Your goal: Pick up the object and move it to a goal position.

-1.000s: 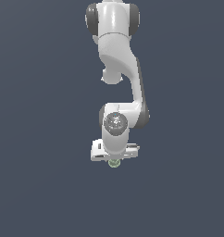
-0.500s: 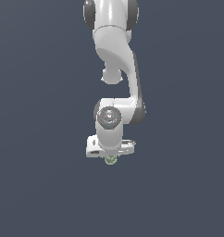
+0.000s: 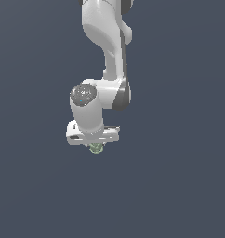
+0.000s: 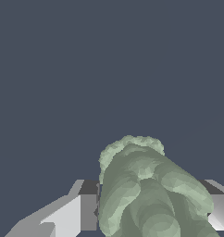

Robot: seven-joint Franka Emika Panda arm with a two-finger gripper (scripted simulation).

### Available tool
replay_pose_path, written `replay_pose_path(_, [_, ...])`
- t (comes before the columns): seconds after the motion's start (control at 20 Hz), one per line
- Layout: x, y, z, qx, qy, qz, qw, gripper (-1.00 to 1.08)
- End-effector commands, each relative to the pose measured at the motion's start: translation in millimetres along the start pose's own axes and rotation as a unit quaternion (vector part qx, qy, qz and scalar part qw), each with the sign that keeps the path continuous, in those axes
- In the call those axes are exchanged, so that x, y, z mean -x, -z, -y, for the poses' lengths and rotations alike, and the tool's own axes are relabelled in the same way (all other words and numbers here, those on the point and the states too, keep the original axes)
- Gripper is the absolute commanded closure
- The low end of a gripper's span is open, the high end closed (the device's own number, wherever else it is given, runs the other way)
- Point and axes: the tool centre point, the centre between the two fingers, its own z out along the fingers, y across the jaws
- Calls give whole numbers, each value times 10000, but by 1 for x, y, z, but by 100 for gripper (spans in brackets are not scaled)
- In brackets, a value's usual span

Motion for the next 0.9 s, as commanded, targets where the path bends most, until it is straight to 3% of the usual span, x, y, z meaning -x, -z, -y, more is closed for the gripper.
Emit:
replay_pose_path(0.0, [13, 19, -21, 0, -3, -3, 10000, 108])
replay_pose_path(0.5, [56, 86, -97, -3, -3, -5, 10000, 108])
replay_pose_path(0.85, [68, 107, -121, -3, -3, -5, 10000, 108])
